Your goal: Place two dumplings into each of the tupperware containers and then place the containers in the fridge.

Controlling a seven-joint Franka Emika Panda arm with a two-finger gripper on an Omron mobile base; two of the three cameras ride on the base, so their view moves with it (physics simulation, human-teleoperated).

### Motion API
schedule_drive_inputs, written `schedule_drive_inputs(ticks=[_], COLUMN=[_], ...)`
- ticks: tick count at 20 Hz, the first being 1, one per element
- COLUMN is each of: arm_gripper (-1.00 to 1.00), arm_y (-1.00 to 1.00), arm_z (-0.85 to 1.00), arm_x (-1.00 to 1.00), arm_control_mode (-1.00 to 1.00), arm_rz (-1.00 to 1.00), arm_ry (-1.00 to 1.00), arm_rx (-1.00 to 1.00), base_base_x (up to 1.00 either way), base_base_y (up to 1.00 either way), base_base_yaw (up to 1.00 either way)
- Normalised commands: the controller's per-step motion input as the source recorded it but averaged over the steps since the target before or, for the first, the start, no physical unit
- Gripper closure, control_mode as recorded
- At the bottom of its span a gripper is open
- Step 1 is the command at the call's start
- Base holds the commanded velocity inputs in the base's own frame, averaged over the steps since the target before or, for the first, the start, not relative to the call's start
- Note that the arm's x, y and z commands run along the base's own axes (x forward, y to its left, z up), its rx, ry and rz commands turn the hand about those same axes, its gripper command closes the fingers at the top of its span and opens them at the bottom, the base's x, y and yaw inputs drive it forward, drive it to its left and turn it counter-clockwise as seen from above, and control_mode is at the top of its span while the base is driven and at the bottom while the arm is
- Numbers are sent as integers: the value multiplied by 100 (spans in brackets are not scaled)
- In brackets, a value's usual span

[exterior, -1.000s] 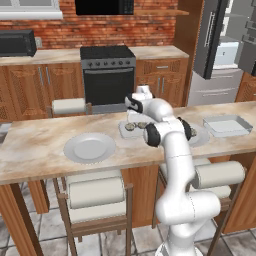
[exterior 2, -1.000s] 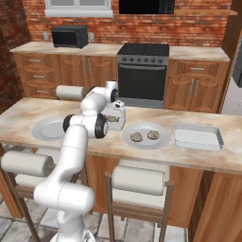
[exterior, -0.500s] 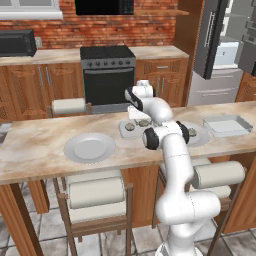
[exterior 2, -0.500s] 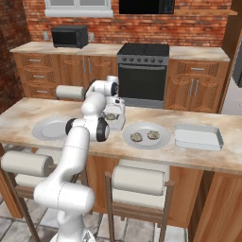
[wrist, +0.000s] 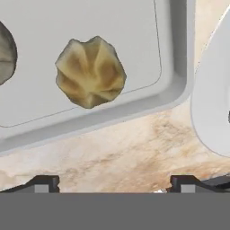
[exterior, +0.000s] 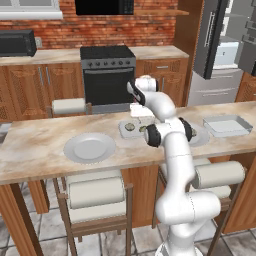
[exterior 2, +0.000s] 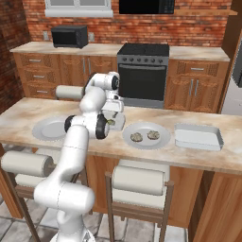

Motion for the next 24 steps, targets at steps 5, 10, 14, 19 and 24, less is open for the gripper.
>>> schedule_drive_inputs(ticks=[5,10,14,19,24], arm_gripper=[-100,-100,-100,-100,-100], arm_y=[0,-6,-19,-19,-31], arm_z=[7,-29,-13,0,12], arm_x=[-100,-66,3,0,0], arm_control_mode=[-100,-100,-100,-100,-100], arm_rz=[-3,-1,-24,-34,-26], arm_ry=[-7,-30,-12,-13,-5], arm_rx=[0,0,0,0,-9], base_base_x=[0,0,0,0,0], base_base_y=[0,0,0,0,0], base_base_yaw=[0,0,0,0,0])
